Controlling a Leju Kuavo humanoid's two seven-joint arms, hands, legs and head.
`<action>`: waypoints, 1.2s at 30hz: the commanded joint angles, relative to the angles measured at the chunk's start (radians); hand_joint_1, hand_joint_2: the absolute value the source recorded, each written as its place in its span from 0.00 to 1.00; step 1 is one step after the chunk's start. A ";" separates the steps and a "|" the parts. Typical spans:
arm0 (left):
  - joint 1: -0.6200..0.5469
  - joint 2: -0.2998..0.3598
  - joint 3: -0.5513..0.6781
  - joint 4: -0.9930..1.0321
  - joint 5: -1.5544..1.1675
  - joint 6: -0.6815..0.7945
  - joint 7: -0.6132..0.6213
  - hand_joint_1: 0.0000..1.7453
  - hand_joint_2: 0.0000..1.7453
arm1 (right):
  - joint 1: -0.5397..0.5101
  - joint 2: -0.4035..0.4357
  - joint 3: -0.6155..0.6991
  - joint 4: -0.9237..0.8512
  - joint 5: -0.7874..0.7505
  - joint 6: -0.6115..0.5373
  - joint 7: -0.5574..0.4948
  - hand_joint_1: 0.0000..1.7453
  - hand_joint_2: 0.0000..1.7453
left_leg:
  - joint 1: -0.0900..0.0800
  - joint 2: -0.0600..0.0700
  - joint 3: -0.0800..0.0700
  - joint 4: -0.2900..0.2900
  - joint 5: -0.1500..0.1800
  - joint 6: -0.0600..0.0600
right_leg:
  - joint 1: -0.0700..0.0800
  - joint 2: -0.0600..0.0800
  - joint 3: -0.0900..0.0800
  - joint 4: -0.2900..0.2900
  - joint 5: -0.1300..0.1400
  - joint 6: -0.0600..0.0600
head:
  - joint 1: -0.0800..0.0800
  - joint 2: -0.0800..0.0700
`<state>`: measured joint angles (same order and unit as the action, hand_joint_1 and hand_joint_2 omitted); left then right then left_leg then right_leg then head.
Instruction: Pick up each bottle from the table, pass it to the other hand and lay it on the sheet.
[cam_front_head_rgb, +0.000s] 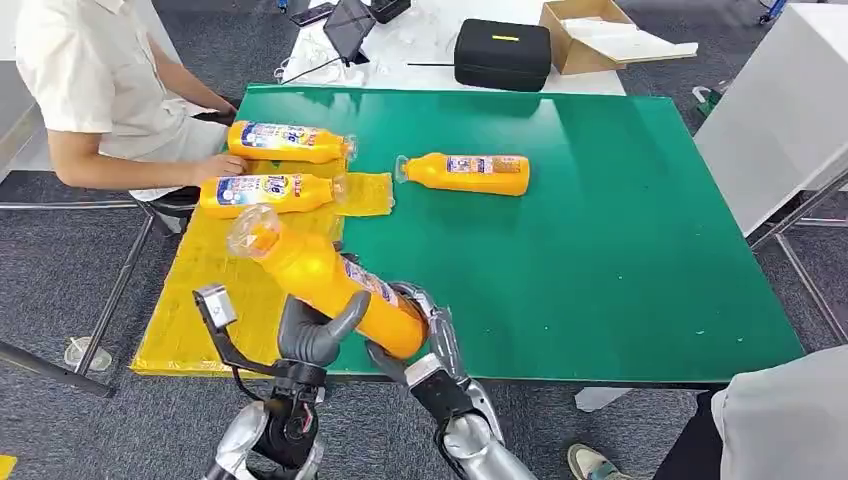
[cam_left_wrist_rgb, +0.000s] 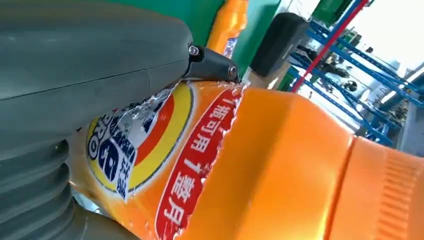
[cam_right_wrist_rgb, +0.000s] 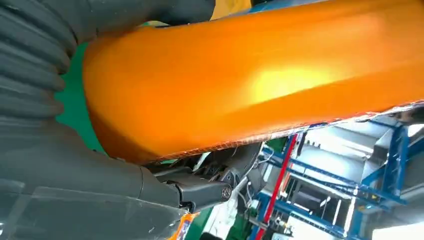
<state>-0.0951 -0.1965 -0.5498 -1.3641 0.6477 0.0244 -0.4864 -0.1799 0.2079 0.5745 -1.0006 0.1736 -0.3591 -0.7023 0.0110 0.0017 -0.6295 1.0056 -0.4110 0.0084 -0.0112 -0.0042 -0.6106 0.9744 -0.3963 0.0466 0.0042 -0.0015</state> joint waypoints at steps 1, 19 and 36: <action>-0.007 0.036 0.002 -0.029 0.023 -0.040 0.019 1.00 1.00 | -0.009 0.004 0.009 0.078 -0.013 0.051 0.004 0.00 1.00 | 0.001 0.001 0.006 0.000 -0.003 0.000 | 0.001 0.001 0.006 0.000 -0.002 -0.002 | 0.000 0.000; 0.020 0.065 0.170 -0.036 -0.539 0.478 -0.114 1.00 1.00 | 0.189 -0.051 -0.232 -0.224 0.271 -0.339 0.004 0.00 0.00 | 0.000 -0.004 0.004 0.000 -0.002 0.000 | 0.000 -0.003 0.006 0.000 -0.003 -0.001 | 0.000 0.000; -0.131 0.125 0.204 0.416 -1.359 0.579 0.132 1.00 1.00 | 0.201 -0.062 -0.324 -0.363 0.273 -0.339 0.004 0.00 1.00 | 0.000 -0.001 0.006 -0.002 0.000 0.000 | 0.001 0.000 0.005 -0.002 0.000 -0.002 | 0.000 0.000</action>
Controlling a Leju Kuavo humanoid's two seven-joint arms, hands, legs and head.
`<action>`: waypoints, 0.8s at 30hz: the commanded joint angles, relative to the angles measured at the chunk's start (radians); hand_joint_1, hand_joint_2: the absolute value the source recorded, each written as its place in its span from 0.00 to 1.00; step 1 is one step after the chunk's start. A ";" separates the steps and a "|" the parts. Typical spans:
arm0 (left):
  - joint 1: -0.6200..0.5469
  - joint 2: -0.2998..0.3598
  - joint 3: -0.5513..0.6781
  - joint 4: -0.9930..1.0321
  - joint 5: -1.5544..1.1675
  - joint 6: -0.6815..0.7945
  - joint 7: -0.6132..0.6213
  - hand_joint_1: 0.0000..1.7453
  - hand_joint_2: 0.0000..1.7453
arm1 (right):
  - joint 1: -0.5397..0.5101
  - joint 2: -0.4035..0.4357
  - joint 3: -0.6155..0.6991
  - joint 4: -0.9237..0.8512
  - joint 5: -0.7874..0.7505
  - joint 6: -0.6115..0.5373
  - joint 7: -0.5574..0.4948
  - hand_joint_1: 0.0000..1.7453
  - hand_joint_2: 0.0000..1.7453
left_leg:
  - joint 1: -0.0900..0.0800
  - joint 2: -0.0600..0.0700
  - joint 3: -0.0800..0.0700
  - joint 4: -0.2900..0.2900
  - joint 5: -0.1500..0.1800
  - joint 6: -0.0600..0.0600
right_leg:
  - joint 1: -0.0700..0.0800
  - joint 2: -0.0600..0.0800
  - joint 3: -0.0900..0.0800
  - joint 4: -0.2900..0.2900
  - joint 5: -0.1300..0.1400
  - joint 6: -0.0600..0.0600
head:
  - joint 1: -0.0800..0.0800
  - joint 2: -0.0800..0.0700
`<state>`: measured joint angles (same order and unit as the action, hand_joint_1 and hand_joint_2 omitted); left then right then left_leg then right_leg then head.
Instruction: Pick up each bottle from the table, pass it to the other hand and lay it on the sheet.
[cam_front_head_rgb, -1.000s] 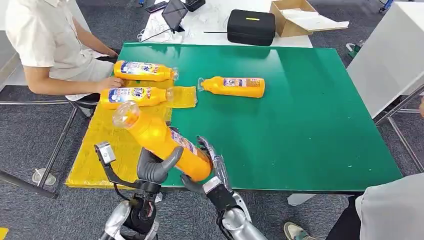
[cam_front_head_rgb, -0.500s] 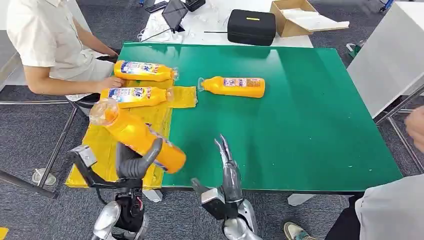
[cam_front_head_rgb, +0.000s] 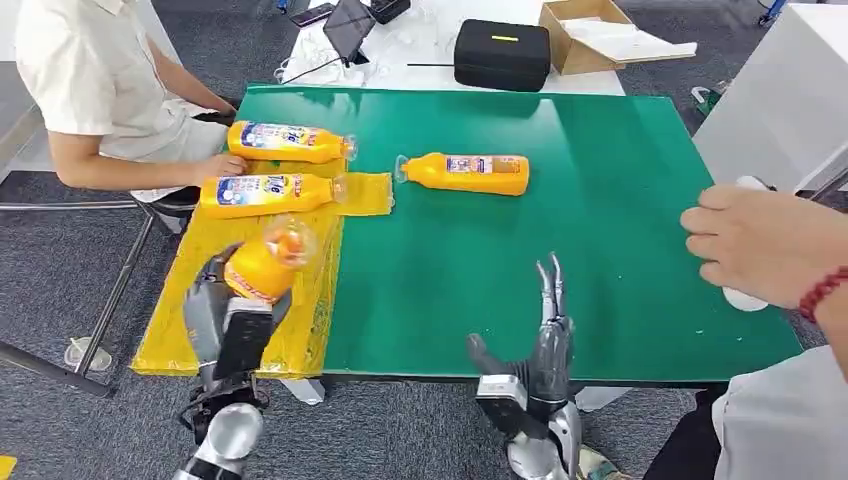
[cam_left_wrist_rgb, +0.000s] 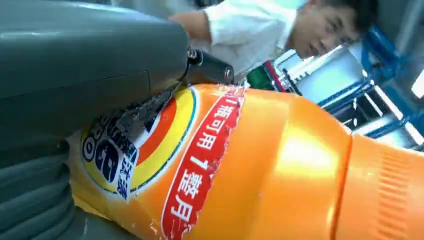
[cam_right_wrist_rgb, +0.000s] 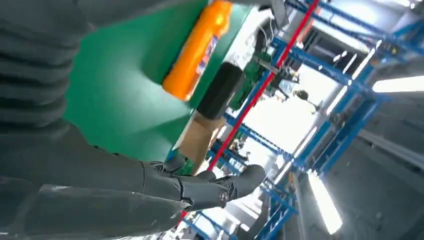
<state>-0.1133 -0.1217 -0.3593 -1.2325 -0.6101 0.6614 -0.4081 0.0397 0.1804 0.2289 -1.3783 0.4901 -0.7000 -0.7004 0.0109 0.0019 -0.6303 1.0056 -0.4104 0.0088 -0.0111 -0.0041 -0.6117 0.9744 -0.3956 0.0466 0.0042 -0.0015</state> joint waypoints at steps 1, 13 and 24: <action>-0.113 0.050 0.014 0.285 -0.101 -0.058 0.054 1.00 1.00 | -0.018 -0.035 0.022 0.015 -0.043 0.002 0.002 0.00 1.00 | 0.000 -0.001 0.006 -0.002 -0.001 0.000 | 0.000 0.000 0.005 -0.001 -0.001 -0.002 | 0.000 0.000; -0.113 0.050 0.014 0.285 -0.101 -0.058 0.054 1.00 1.00 | -0.018 -0.035 0.022 0.015 -0.043 0.002 0.002 0.00 1.00 | 0.000 0.000 0.002 0.000 -0.001 0.000 | 0.000 0.000 0.002 0.000 -0.001 -0.001 | 0.000 0.000; -0.234 0.068 -0.038 0.571 -0.214 -0.336 0.082 0.97 1.00 | -0.034 -0.066 0.127 0.061 -0.183 0.002 0.002 0.00 1.00 | 0.001 0.001 0.005 -0.001 -0.001 0.000 | 0.001 0.001 0.005 -0.001 -0.001 -0.002 | -0.001 0.000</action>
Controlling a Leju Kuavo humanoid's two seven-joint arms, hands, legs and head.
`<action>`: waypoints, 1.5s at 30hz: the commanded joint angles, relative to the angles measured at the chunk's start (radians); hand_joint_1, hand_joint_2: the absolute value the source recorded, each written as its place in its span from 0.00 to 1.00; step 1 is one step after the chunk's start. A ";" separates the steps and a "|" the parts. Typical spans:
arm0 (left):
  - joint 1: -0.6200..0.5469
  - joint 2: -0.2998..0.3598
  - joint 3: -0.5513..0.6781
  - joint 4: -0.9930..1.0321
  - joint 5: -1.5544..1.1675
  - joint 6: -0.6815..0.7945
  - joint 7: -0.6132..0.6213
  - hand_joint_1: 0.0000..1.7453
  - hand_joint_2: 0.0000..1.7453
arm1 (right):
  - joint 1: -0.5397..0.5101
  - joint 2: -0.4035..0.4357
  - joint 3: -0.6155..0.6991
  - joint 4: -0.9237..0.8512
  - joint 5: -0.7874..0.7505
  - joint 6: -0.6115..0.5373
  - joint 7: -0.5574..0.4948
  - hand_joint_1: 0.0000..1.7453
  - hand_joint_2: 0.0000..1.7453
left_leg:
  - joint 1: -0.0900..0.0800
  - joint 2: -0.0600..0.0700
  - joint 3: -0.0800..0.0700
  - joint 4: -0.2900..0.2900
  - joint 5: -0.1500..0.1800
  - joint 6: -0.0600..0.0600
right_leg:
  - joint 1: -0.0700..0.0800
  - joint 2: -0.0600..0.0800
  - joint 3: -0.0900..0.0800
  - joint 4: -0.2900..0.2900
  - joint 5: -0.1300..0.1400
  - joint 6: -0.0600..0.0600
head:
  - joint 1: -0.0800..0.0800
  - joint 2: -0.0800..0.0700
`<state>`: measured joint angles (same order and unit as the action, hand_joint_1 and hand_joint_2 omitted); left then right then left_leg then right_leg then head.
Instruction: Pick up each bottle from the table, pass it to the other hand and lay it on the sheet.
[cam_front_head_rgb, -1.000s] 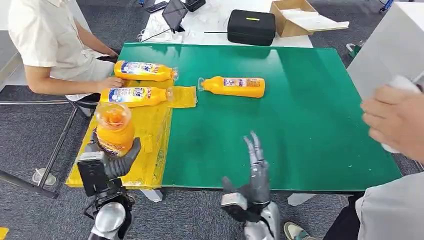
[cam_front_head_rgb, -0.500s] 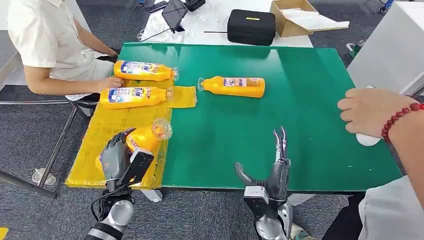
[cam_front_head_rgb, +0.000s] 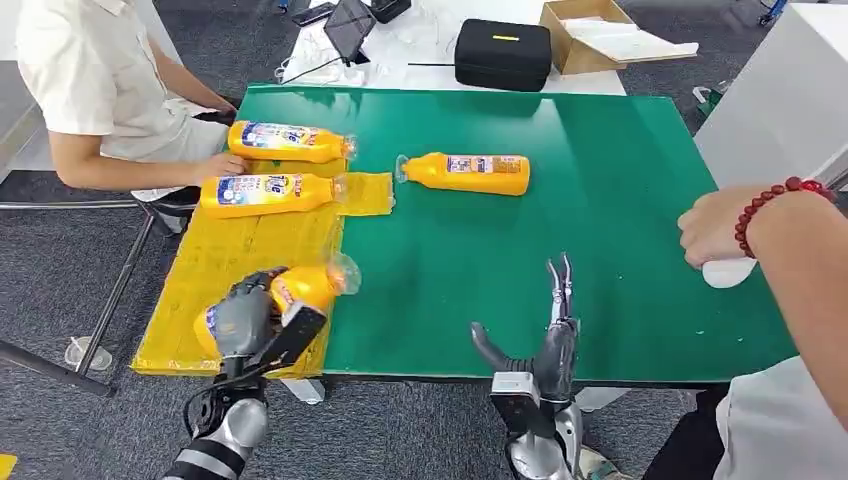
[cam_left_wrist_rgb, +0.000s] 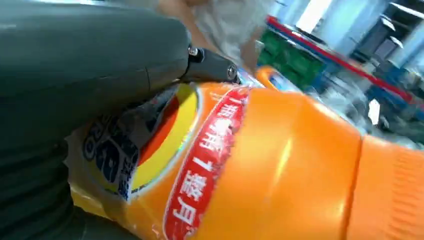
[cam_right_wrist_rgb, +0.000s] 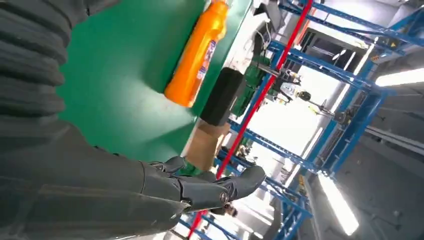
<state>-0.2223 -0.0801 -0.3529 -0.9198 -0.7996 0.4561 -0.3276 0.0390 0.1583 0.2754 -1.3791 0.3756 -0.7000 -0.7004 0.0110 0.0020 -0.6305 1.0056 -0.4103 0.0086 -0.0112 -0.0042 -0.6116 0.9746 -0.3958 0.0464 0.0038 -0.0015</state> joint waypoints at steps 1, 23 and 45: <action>-0.142 0.035 -0.063 0.284 -0.044 -0.165 0.007 0.95 1.00 | -0.036 -0.045 0.088 0.065 -0.080 0.002 0.002 0.00 1.00 | 0.000 0.000 0.005 -0.001 -0.001 0.000 | 0.000 0.000 0.005 -0.001 -0.001 -0.001 | 0.000 0.000; -0.209 0.059 -0.184 0.438 -0.057 -0.433 -0.104 0.00 1.00 | -0.072 -0.066 0.156 0.105 -0.143 0.002 0.002 0.00 1.00 | 0.000 -0.003 0.014 -0.002 0.003 -0.001 | 0.000 -0.003 0.016 -0.001 0.000 -0.002 | 0.000 0.000; -0.017 -0.028 -0.099 -0.127 0.276 -0.420 -0.155 0.00 1.00 | -0.004 -0.047 0.069 0.034 -0.090 0.002 0.002 0.00 1.00 | 0.000 -0.006 0.011 0.000 0.004 0.000 | 0.000 -0.007 0.013 0.000 0.000 -0.001 | 0.000 0.000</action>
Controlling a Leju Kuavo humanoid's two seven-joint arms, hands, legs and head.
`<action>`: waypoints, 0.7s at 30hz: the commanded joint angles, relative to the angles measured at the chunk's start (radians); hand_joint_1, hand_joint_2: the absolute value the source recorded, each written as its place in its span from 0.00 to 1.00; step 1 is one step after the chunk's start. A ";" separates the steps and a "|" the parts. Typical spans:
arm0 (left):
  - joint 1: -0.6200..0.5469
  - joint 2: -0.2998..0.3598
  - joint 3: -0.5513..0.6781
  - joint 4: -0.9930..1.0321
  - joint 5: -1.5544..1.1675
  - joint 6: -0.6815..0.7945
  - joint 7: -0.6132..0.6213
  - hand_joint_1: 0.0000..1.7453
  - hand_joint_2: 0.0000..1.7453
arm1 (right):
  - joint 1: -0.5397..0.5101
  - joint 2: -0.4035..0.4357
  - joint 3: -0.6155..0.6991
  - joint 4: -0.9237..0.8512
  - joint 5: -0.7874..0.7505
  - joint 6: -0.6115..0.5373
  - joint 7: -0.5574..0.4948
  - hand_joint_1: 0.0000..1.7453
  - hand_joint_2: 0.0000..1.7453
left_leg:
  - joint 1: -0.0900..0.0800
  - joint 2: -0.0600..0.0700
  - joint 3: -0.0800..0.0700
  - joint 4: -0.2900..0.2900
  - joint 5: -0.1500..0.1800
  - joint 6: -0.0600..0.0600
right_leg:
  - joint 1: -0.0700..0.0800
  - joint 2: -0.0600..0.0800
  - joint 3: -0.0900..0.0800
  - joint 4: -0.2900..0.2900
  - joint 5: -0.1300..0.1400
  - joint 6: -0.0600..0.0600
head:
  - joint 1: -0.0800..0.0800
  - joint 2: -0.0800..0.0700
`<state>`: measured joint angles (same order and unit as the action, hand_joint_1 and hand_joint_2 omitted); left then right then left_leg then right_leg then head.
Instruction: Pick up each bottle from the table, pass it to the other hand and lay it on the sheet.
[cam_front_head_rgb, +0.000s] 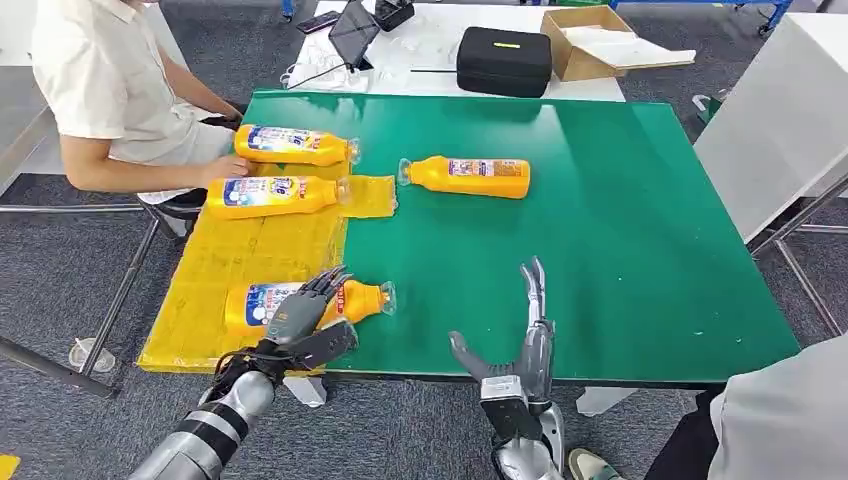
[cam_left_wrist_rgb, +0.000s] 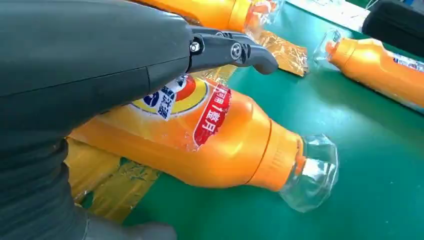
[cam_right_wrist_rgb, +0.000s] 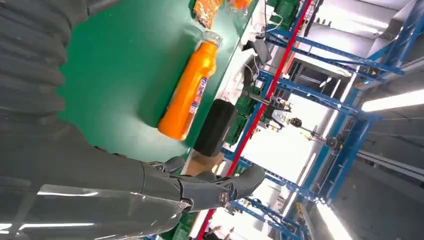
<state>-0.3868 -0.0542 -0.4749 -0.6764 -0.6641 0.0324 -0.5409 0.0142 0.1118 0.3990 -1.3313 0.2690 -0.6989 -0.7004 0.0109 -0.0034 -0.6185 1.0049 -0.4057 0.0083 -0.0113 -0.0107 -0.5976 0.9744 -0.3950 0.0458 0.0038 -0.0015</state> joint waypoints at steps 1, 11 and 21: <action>0.163 -0.056 0.011 -0.412 0.152 0.006 0.063 0.00 1.00 | 0.024 0.004 -0.066 -0.018 0.020 0.001 0.002 0.00 1.00 | 0.000 -0.001 -0.001 0.001 -0.001 0.001 | 0.000 -0.001 -0.001 0.001 -0.001 -0.001 | 0.000 0.000; 0.226 -0.050 -0.054 -0.555 0.161 0.116 0.036 0.00 1.00 | 0.038 0.003 -0.078 -0.086 0.030 0.001 0.002 0.00 1.00 | 0.000 0.001 -0.009 0.001 -0.002 0.000 | 0.001 0.001 -0.010 0.001 -0.001 -0.001 | 0.000 0.000; 0.335 -0.077 -0.094 -0.736 0.412 0.228 0.083 0.00 1.00 | 0.091 0.048 -0.136 -0.205 -0.235 0.153 0.002 0.00 0.00 | 0.000 0.002 -0.008 0.004 -0.006 0.001 | 0.000 0.003 -0.009 0.003 -0.004 -0.001 | 0.000 0.000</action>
<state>-0.0948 -0.1339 -0.5184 -1.3080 -0.3278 0.1891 -0.4750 0.0774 0.1118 0.3449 -1.5110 0.1332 -0.6899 -0.7004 0.0108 -0.0030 -0.6335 1.0055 -0.4063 0.0086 -0.0114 -0.0104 -0.6125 0.9744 -0.3951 0.0465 0.0042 -0.0015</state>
